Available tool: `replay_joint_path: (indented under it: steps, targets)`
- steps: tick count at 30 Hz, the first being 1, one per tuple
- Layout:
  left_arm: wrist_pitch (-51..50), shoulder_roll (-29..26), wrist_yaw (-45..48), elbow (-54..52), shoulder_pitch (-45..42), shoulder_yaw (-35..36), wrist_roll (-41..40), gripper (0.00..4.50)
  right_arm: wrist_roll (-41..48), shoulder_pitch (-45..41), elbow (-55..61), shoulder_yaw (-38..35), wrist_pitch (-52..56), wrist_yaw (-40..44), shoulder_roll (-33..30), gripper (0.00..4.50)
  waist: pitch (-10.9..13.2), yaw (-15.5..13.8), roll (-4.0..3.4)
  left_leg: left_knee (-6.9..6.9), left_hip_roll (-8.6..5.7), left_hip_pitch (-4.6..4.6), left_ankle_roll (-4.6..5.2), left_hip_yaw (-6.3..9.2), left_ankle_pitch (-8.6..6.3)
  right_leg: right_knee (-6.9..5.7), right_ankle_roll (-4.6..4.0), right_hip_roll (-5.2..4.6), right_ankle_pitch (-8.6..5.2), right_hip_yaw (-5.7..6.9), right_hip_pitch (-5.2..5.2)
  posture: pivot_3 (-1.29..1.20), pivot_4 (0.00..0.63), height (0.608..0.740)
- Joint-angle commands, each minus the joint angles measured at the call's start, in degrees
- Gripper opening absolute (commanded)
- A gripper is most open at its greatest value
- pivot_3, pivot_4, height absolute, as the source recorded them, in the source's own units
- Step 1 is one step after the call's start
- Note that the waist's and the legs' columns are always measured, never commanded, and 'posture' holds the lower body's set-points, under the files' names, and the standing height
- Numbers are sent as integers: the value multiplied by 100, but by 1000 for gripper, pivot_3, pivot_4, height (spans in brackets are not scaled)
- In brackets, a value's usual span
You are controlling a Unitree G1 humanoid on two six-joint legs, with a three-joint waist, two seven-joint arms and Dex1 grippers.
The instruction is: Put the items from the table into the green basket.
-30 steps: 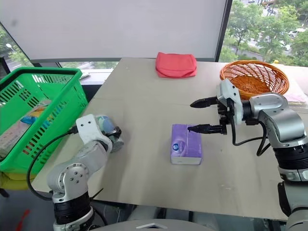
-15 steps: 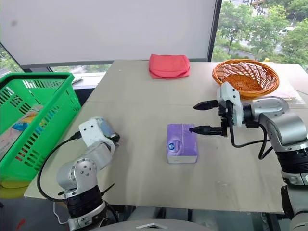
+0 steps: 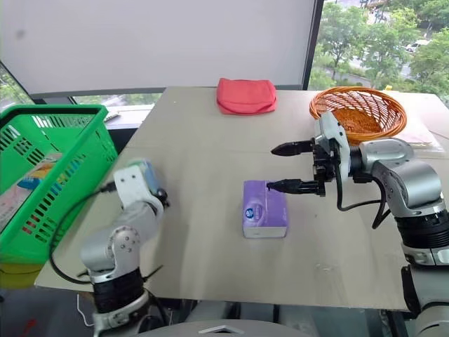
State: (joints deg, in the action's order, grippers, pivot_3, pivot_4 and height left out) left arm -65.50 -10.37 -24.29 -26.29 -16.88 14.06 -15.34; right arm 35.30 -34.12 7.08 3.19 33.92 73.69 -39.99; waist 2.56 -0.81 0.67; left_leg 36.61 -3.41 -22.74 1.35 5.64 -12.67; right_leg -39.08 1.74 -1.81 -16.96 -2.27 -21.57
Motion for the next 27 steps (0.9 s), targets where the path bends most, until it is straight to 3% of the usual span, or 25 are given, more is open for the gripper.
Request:
replay_joint_path:
  steps: [1, 4, 12, 19, 21, 22, 23, 25, 27]
  targets:
    - [374, -1293, 678, -295, -574, -287, 496, 2079, 374, -362, 11, -271, 143, -140, 241, 4500, 0, 6, 0, -3, 0, 0, -1, -2, 0, 0, 0, -1, 0, -3, -2, 16, 0, 740]
    - [157, -2168, 953, -178, -713, 25, 738, 2079, 341, -477, -64, -180, 63, -172, 414, 4500, -1, 22, -2, -18, -1, 2, -2, -11, 0, 12, 0, -4, 0, -12, -7, 19, 0, 740]
    - [94, -3215, 1400, 271, -575, 1646, 1123, 2079, 356, -649, -251, -157, -83, -192, 803, 4500, 8, 2, 15, -30, -1, -7, -3, -5, -1, 15, 0, -7, 0, -7, -22, 58, 0, 740]
    - [90, -3106, 1474, 363, -266, 2439, 1348, 2079, 515, -791, -279, -263, -61, -281, 1036, 4500, -8, -68, 39, -30, -3, 0, 11, 13, -11, 9, -3, -11, 3, 11, -19, 62, 0, 740]
    - [66, -2933, 1371, 322, -289, 2617, 1432, 3080, 514, -790, -282, -249, -74, -289, 1039, 4500, -12, -87, 46, -30, -3, 0, -4, 15, -19, 9, -5, -11, 5, 13, -20, 62, 0, 740]
    - [112, -2925, 1314, 329, -251, 2688, 1532, 3349, 517, -784, -275, -242, -77, -298, 1038, 4500, -16, -98, 51, -29, -3, 0, -4, 15, -18, 8, -5, -11, 5, 13, -20, 63, 0, 740]
    - [147, -2903, 1264, 342, -241, 2769, 1608, 4024, 520, -779, -269, -242, -79, -311, 1038, 4500, -16, -103, 51, -29, -3, 0, -4, 16, -18, 7, -6, -11, 5, 14, -20, 63, 0, 740]
    - [182, -2835, 1239, 342, -243, 2846, 1661, 4410, 528, -775, -272, -254, -77, -327, 1034, 4500, -16, -110, 51, -30, -3, 0, -3, 16, -18, 7, -6, -11, 5, 14, -21, 63, 0, 740]
    - [137, -2579, 1362, 151, -270, 2684, 1536, 4410, 529, -765, -272, -272, -73, -336, 1018, 4500, -19, -126, 47, -31, -3, 0, -3, 14, -18, 7, -6, -10, 5, 11, -22, 61, 0, 740]
